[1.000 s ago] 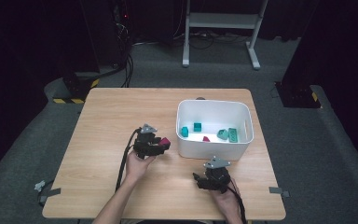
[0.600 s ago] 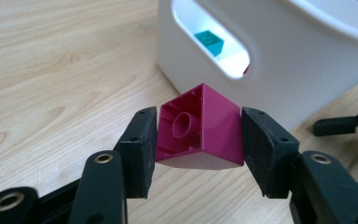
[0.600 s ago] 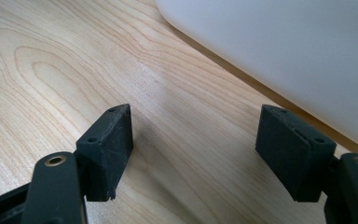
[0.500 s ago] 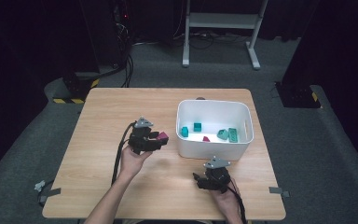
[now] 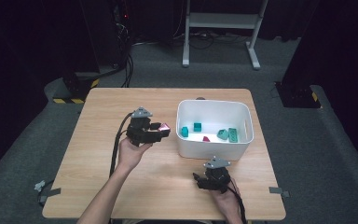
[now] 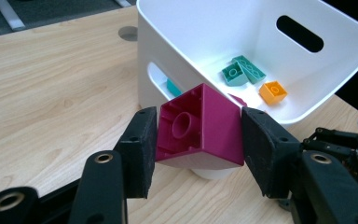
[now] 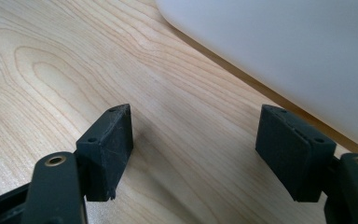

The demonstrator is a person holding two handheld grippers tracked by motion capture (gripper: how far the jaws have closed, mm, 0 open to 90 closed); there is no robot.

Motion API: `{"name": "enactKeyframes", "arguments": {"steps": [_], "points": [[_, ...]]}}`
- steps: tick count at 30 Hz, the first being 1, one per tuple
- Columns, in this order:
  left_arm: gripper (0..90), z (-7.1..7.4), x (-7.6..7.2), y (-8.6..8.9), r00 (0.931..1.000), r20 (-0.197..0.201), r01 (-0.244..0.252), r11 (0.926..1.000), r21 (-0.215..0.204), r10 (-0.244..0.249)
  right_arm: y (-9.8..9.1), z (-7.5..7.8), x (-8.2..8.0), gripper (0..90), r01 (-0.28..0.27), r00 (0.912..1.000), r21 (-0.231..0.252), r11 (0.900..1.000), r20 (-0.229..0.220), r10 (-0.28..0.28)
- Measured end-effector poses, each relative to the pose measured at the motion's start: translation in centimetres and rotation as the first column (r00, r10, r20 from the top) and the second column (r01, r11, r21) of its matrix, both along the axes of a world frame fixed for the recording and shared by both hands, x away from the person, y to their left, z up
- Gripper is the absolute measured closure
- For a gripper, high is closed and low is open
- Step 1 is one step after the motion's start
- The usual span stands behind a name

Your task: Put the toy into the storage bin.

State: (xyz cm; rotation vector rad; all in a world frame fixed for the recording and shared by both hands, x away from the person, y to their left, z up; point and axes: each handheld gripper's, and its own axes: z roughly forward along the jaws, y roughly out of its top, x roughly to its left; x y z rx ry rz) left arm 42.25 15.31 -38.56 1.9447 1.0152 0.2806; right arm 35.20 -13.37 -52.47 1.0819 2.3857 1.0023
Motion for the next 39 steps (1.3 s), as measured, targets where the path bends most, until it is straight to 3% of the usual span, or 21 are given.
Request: {"name": "enactKeyframes", "arguments": {"steps": [21,39], "points": [[47.5,2.8,0.8,-2.6,0.9972,0.002,0.075,0.9967,-0.032,-0.075,0.0,0.0,0.0,27.5,-0.001,1.0000,-0.001,1.0000,0.001,0.001],[47.5,3.2,1.7,-4.7,0.9944,-0.006,0.105,0.9938,-0.035,-0.106,0.0,0.0,0.0,27.4,-0.001,1.0000,0.000,1.0000,0.001,0.001]]}}
